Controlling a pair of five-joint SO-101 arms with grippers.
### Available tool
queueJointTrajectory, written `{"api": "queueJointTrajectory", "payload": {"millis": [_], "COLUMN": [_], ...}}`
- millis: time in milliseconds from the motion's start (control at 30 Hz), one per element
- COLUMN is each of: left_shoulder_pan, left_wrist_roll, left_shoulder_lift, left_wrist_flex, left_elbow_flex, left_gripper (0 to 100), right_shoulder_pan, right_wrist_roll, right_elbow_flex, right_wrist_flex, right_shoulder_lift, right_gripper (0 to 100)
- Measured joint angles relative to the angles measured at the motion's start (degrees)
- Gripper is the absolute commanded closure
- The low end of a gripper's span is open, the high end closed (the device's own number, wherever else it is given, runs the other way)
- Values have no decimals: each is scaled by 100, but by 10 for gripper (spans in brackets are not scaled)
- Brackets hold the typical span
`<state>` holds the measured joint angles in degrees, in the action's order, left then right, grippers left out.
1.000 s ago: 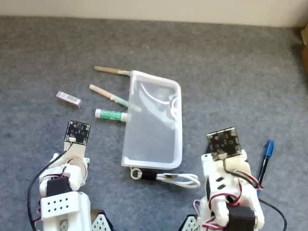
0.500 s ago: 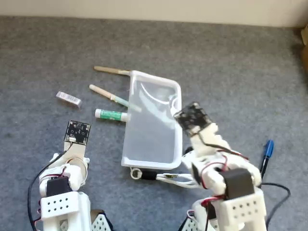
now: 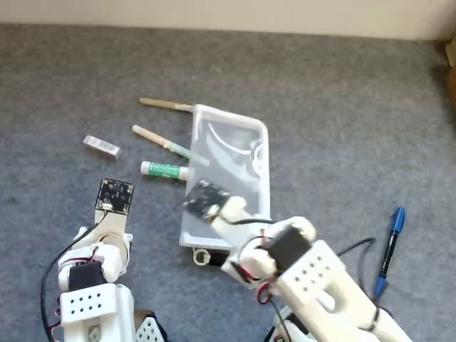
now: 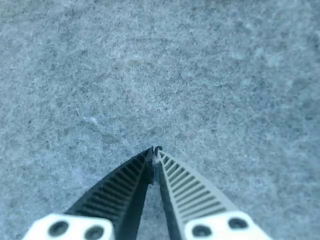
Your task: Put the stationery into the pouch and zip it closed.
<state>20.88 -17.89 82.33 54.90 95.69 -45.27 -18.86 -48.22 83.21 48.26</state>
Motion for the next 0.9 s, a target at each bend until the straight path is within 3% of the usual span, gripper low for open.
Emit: {"api": "queueJointTrajectory", "payload": {"millis": [333,900], "left_shoulder_pan": [0,0], "left_wrist_roll": [0,0], "left_shoulder_lift": [0,0], "left_wrist_flex": [0,0], "left_elbow_flex": [0,0], "left_gripper": [973,973], "right_shoulder_pan": [-624,-642], "right_wrist_roll": [0,0], "right_elbow_flex": [0,-730], "right_wrist_flex": [-853,-2435], "right_shoulder_lift": [-985,-2163], "right_gripper": [861,864]}}
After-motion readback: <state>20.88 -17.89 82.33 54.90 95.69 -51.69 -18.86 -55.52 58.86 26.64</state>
